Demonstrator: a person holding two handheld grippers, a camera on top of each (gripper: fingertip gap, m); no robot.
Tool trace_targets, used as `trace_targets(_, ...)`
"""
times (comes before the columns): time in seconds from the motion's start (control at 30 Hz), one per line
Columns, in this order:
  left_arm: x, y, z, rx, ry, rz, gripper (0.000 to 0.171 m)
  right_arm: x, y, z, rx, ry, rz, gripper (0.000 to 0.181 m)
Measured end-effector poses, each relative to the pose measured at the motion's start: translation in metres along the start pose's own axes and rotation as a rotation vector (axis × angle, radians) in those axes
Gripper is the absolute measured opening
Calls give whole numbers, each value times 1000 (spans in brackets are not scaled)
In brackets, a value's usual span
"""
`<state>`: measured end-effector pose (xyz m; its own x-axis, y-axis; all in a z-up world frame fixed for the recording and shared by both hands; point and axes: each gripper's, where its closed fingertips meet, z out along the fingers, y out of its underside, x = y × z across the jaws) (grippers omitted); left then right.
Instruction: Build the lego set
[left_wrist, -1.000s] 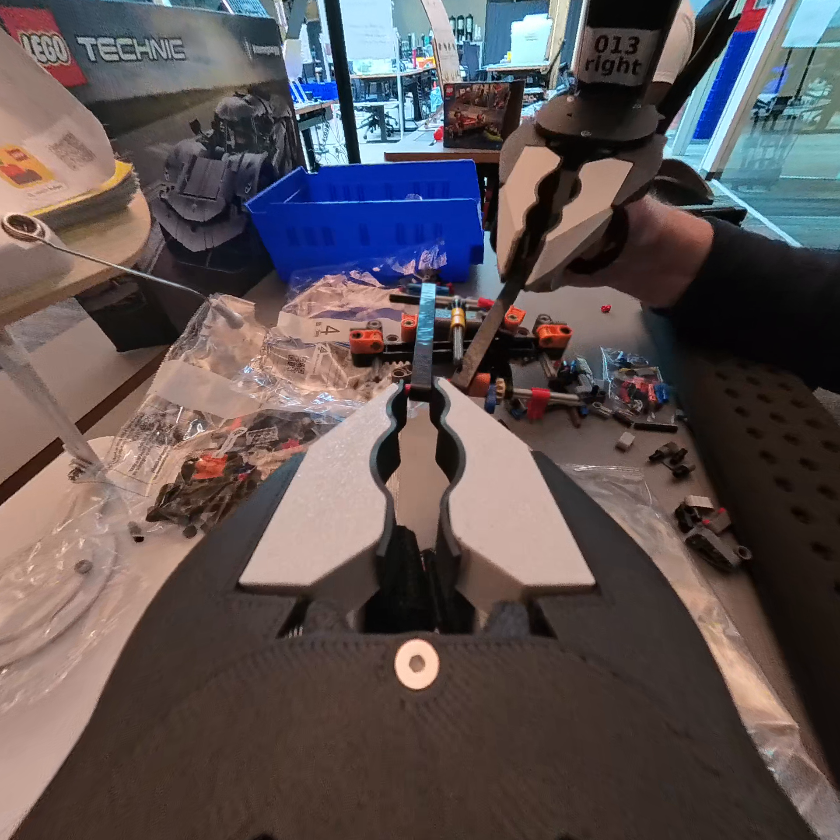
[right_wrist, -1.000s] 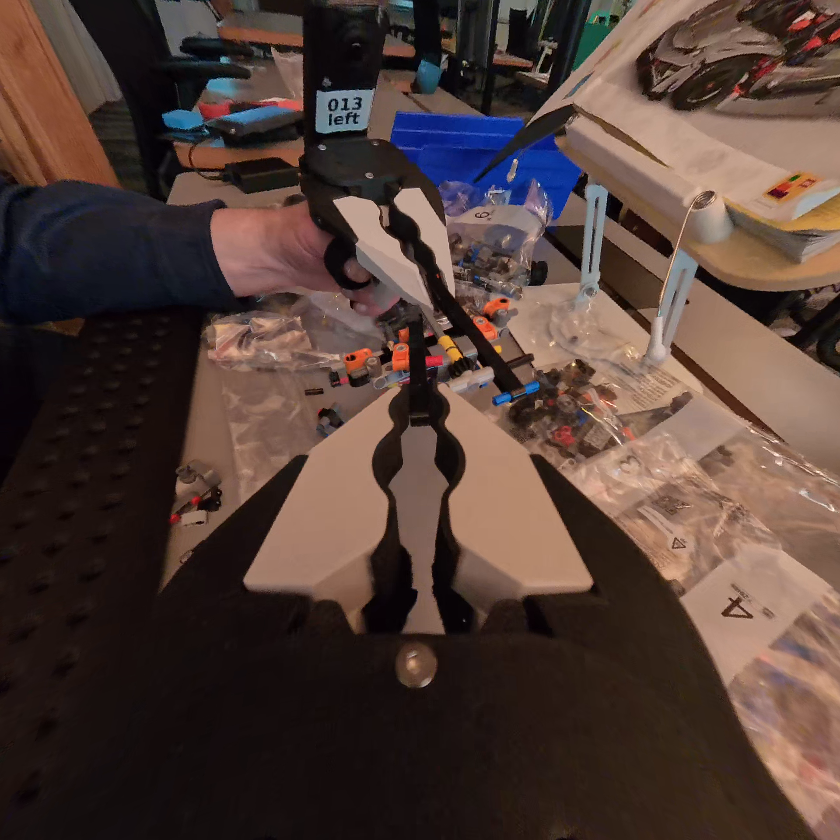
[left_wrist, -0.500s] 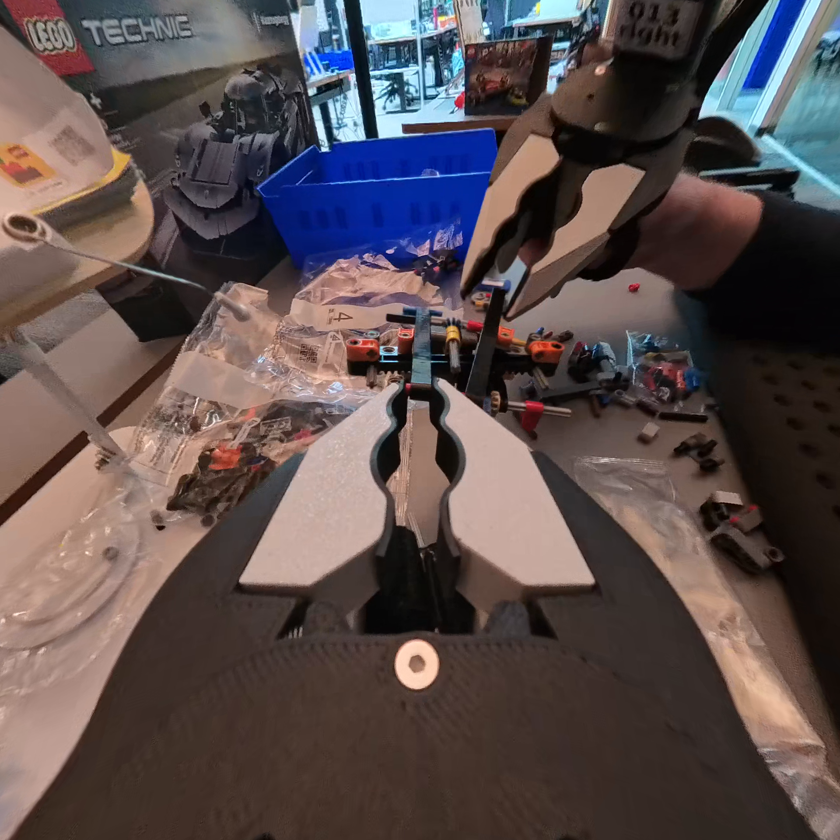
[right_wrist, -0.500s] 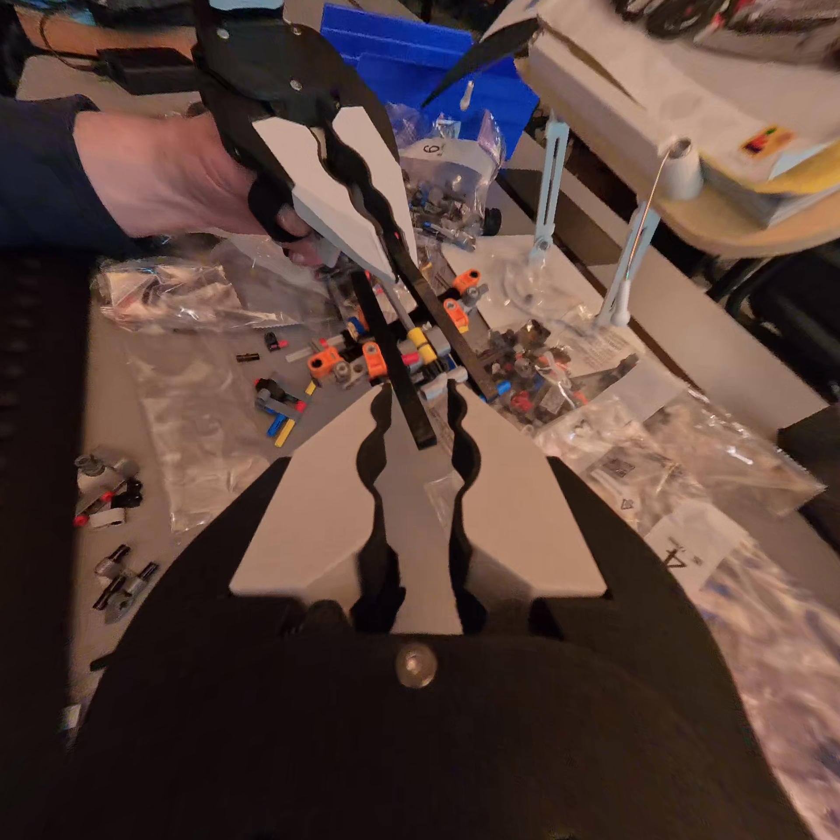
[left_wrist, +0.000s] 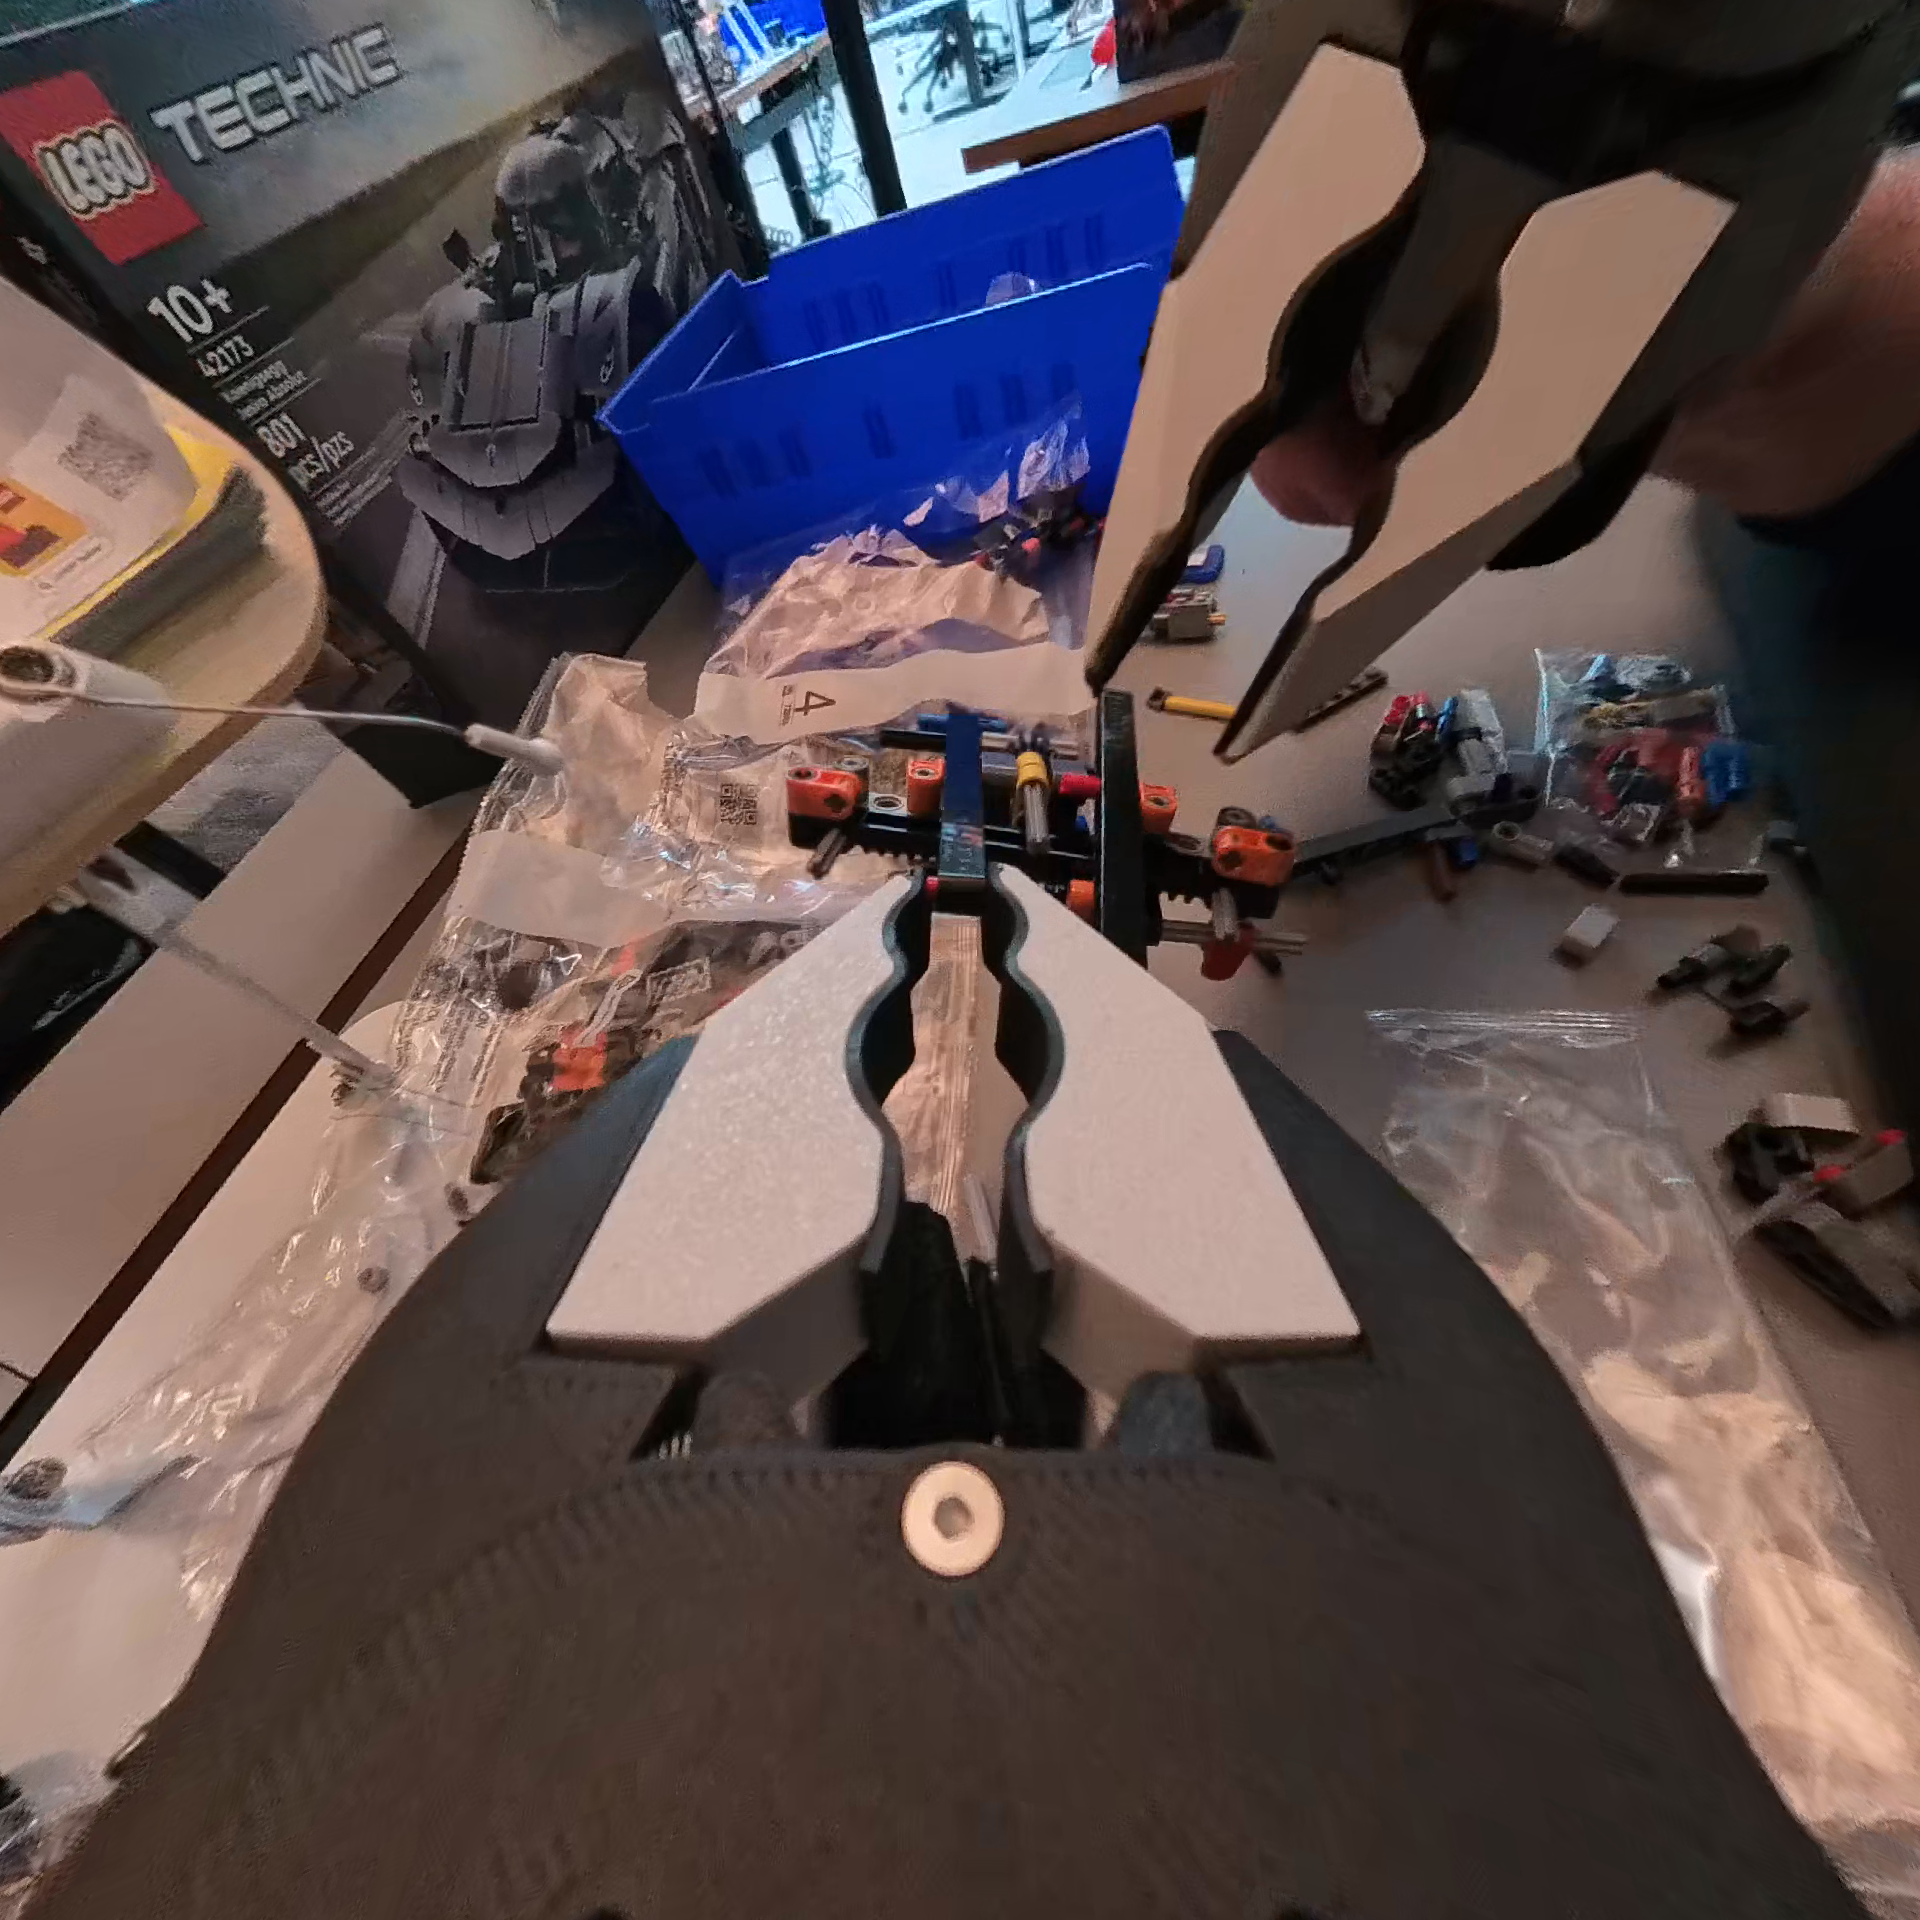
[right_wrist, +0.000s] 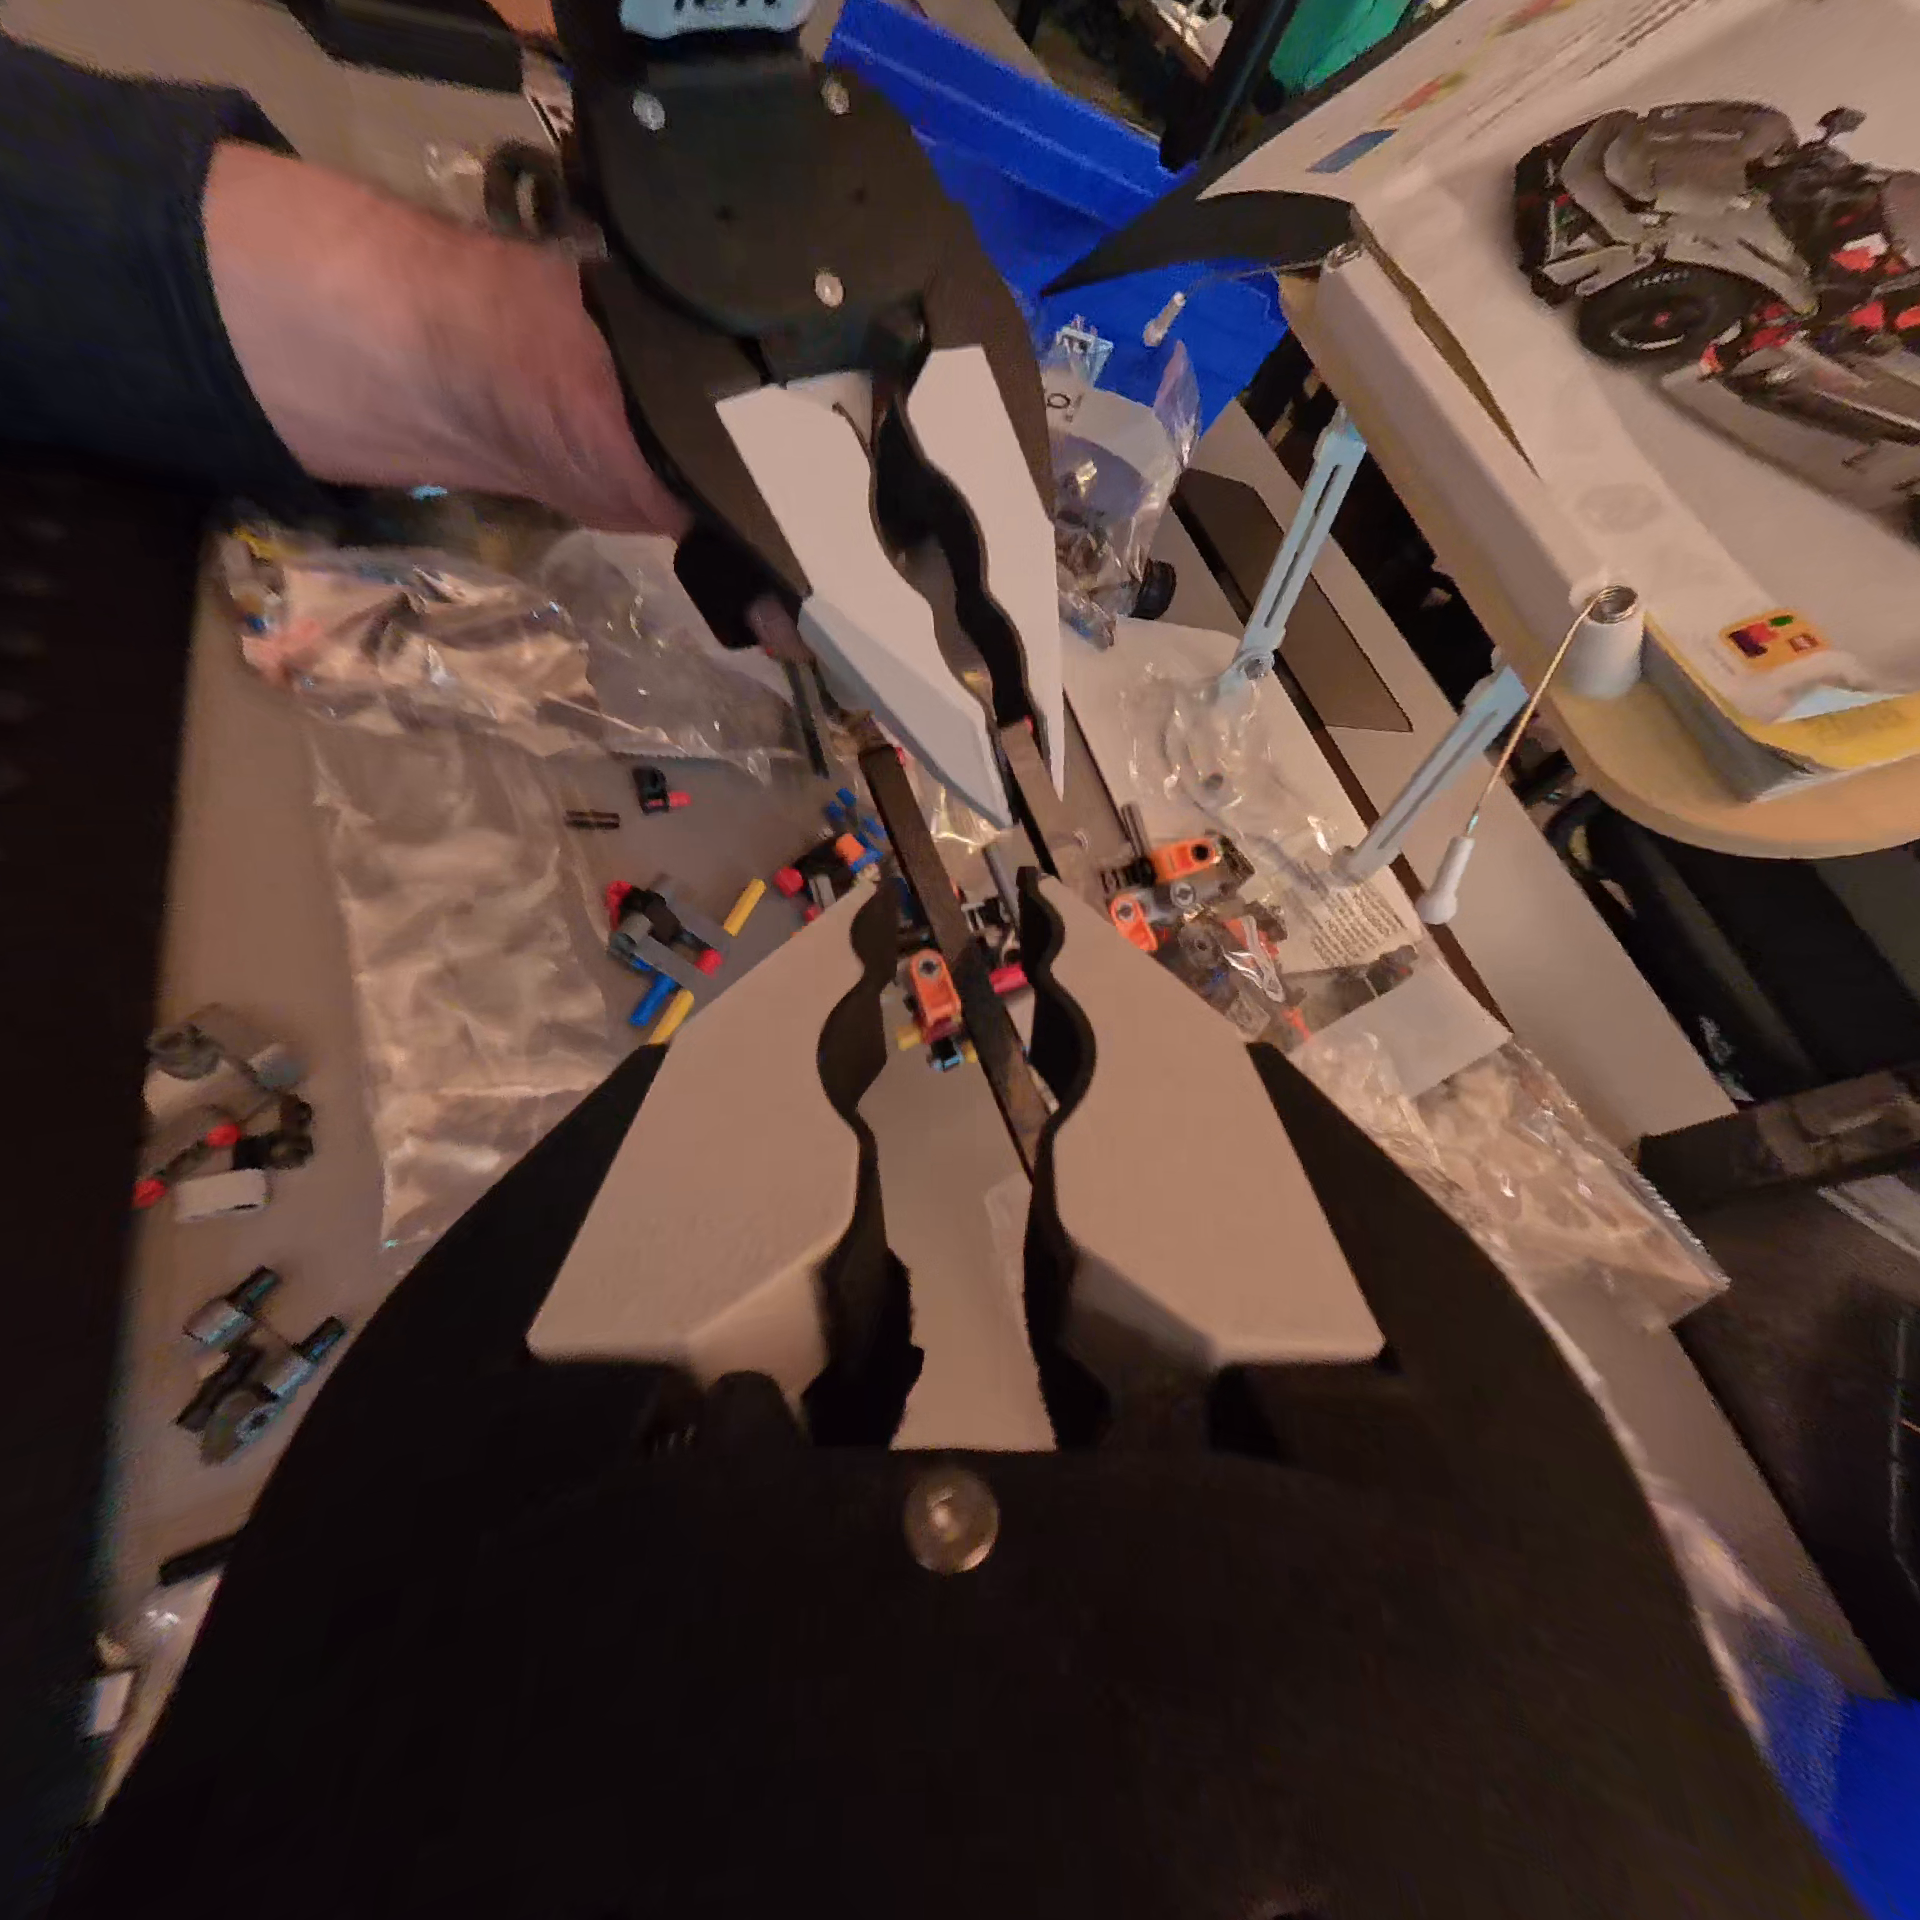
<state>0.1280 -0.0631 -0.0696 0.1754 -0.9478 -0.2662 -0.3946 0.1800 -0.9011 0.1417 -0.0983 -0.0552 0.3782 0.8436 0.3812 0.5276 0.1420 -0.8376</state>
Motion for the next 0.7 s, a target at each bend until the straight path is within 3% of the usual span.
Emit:
trace_targets(0.17,5,-3,5,-3,8,8,8,-10,24,20,-147,-24,-43,20)
trace_targets(0.23,8,-1,6,-10,18,15,8,-12,18,25,-121,-22,-47,8)
trace_targets(0.33,8,1,7,-25,9,28,8,-12,23,30,-149,-28,-17,6)
trace_targets(0.47,4,-3,4,19,23,-25,8,-6,14,25,-72,-27,52,6)
trace_targets(0.57,-6,3,-2,19,2,-57,8,14,-4,6,84,0,191,4)
trace_targets(0.63,-12,-5,-9,94,19,-147,8,27,-9,-8,163,26,261,4)
trace_targets(0.7,-14,0,-10,57,-3,-117,8,28,-9,-11,179,18,276,5)
